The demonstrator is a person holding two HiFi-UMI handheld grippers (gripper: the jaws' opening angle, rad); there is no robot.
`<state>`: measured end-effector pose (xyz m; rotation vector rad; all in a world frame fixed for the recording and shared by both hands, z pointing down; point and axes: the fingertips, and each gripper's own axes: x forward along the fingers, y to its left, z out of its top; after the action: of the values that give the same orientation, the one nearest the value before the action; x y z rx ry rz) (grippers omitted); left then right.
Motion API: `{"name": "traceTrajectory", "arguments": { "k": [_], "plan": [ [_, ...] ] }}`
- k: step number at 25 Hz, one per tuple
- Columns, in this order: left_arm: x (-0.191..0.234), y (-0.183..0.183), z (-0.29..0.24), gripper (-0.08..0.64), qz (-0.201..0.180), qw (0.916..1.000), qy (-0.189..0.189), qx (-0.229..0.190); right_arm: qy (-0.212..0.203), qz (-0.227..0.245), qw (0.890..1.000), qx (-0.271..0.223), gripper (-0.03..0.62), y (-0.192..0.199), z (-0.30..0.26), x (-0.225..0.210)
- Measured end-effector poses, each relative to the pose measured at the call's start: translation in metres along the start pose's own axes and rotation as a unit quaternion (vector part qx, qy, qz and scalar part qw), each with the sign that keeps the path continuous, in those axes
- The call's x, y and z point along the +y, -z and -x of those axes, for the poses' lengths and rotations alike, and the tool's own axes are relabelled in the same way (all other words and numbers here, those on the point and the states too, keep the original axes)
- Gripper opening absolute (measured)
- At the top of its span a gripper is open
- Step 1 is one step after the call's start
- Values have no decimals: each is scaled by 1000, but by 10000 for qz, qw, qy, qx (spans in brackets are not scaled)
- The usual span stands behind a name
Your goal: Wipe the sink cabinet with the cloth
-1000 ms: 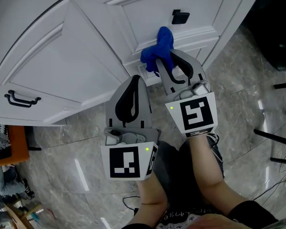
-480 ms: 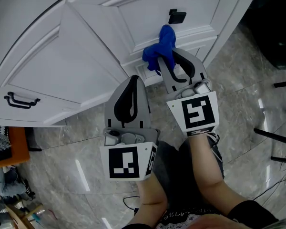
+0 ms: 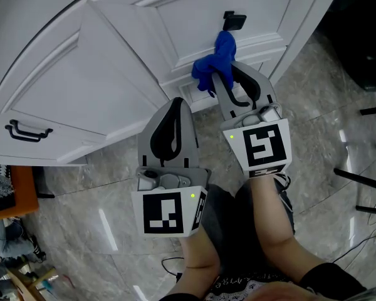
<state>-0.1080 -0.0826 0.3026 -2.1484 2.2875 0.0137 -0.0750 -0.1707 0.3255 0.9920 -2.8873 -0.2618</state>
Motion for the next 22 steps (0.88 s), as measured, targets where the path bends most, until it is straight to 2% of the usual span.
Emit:
{"name": "traceTrajectory", "arguments": {
  "k": [22],
  "plan": [
    [0,-1,0,5,-2,10000,-1,1,214,-28,9998,54,80,2,3,-14]
  ]
}}
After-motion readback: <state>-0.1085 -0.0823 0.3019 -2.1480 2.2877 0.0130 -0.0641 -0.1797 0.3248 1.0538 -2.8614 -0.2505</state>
